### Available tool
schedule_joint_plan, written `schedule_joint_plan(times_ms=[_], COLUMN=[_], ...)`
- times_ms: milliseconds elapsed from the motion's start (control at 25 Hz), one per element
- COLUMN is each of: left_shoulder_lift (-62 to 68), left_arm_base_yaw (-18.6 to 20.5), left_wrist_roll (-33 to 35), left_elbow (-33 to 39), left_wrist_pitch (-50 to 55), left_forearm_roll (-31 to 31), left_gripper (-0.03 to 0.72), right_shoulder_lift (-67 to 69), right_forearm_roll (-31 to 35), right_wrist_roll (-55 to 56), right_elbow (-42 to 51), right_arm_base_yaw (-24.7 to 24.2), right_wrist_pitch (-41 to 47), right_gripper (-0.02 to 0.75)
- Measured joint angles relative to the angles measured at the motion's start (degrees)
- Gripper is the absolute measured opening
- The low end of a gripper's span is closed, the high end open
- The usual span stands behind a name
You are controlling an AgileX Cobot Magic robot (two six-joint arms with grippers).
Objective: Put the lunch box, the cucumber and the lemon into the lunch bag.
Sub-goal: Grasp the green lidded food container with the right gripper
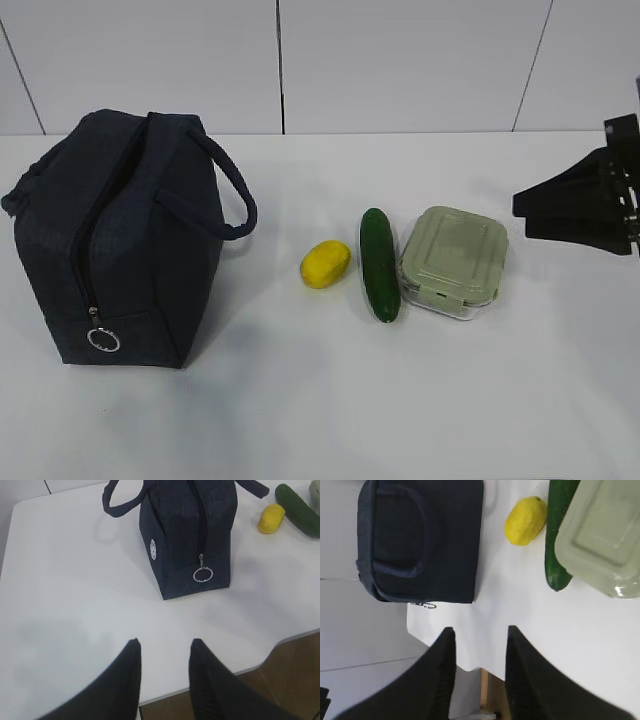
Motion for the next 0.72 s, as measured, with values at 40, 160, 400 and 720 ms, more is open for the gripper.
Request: schedule_joint_plan(times_ms=[40, 160, 400, 720], left_shoulder_lift=[0.00, 0.00, 0.00, 0.00], left_arm_base_yaw=[0.00, 0.00, 0.00, 0.00], left_wrist_roll=[0.00, 0.00, 0.00, 0.00], left_elbow=[0.00, 0.00, 0.00, 0.00], left_wrist_pitch=[0.00, 0.00, 0.00, 0.00], left_forearm_roll=[0.00, 0.00, 0.00, 0.00], left_gripper=[0.238, 0.239, 0.239, 0.239], right_shoulder_lift=[0.20, 0.72, 0.79, 0.79], right_forearm_roll=[0.11, -0.15, -2.50, -2.75], right_wrist_roll=[-0.40, -0.76, -0.42, -0.09], right_elbow=[0.00, 0.00, 0.00, 0.00], right_arm_base_yaw=[-0.95, -2.76, -3.01, -3.01], right_wrist_pitch=[0.00, -0.81, -1.77, -4.39], right_gripper=[0.253, 0.253, 0.253, 0.442])
